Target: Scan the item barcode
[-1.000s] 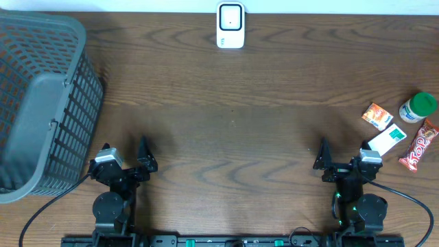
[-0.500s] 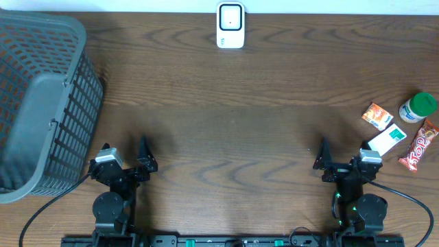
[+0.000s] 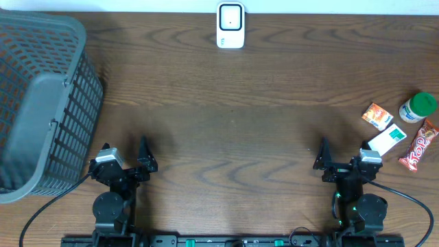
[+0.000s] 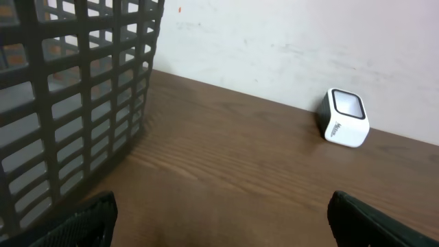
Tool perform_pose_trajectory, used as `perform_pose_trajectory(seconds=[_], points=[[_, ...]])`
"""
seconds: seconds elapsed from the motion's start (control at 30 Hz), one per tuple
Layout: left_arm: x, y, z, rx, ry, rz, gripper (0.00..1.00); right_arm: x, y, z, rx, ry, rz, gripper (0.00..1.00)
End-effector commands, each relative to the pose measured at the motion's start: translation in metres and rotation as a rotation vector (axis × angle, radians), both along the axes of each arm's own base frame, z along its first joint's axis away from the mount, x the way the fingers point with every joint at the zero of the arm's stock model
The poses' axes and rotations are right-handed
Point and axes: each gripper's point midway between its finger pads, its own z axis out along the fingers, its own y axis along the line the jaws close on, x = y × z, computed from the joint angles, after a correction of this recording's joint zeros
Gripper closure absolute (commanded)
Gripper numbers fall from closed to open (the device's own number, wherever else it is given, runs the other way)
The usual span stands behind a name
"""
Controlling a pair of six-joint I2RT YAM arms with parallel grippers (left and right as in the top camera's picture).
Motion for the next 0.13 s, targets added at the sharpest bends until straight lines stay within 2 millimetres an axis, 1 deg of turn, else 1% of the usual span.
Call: perform_pose_trajectory(seconds=[0.0, 0.1], points=[[0.0004, -0.0027, -0.0187, 0.01, 0.044, -0.015, 0.02, -0.0002, 0.0037, -0.0003, -0.013, 0.0, 0.019, 0.01], [0.0004, -0.0027, -0.0187, 0.01, 0.044, -0.015, 0.02, -0.0002, 0.0037, -0.0003, -0.013, 0.0, 0.019, 0.01]])
